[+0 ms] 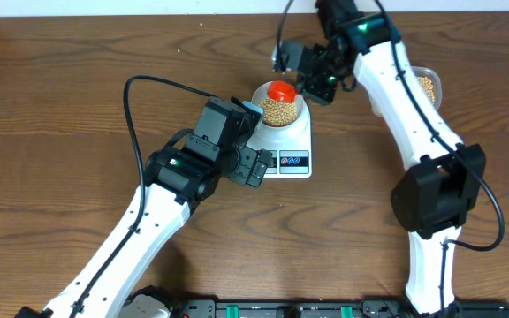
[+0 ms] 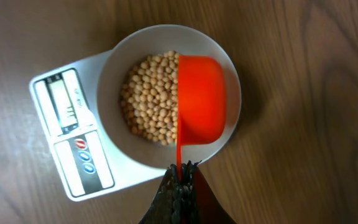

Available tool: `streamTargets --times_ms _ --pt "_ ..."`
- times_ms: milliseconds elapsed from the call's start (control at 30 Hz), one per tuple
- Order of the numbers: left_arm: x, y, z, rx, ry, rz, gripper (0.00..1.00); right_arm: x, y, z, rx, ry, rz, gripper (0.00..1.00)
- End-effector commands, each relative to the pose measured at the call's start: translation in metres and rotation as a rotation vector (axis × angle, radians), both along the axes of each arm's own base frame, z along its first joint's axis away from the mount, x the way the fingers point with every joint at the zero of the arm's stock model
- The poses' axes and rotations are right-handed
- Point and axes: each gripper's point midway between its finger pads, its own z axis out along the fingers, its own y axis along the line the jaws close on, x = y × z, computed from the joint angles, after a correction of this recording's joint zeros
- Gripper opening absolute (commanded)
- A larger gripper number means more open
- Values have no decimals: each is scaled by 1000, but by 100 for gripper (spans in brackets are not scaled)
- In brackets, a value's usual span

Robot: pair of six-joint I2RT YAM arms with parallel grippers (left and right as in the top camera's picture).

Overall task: Scoop item into bowl and weigh 50g on scale
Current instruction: 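Lift the red scoop up and away from the bowl with the right gripper, then carry the red scoop right with the right gripper over the soybean tub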

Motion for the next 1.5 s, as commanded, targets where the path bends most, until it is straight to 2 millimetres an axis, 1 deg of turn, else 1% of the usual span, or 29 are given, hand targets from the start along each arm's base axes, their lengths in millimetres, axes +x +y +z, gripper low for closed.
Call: streamTargets --times_ms 0,67,167,400,500,633,700,733,767,800,833,900,1100,1200,1300,1467 --pt "2 3 -3 13 3 12 98 9 -3 21 -68 -91 -80 1" --pt "2 3 -3 13 3 12 98 12 -2 23 -72 -108 -109 1" --pt "2 3 -3 13 4 12 98 11 2 31 -56 -123 -115 1" --pt "2 3 -3 13 4 12 98 10 1 66 10 -172 -181 1" --pt "2 3 -3 13 4 12 98 9 -4 83 61 -172 -227 1" --pt "2 3 -3 13 3 12 98 7 -18 109 163 -155 -295 1" --pt "2 3 -3 13 3 12 98 6 -28 121 212 -144 -333 1" --pt "2 3 -3 13 4 12 98 5 -41 132 254 -130 -378 1" --pt "2 3 -3 13 4 12 98 5 -51 139 277 -121 -410 1" --pt "2 3 -3 13 4 12 98 5 -57 141 286 -118 -428 1" --pt "2 3 -3 13 4 12 98 5 -71 146 297 -112 -471 1" --pt "2 3 -3 13 4 12 98 6 -90 150 301 -108 -523 1" --pt "2 3 -3 13 4 12 98 4 -153 148 289 -69 -692 1" --pt "2 3 -3 13 4 12 98 4 -181 146 297 -46 -773 1" --pt "2 3 -3 13 4 12 98 3 -202 147 326 -27 -819 1" --pt "2 3 -3 13 4 12 98 -2 -235 143 324 -5 -906 1"
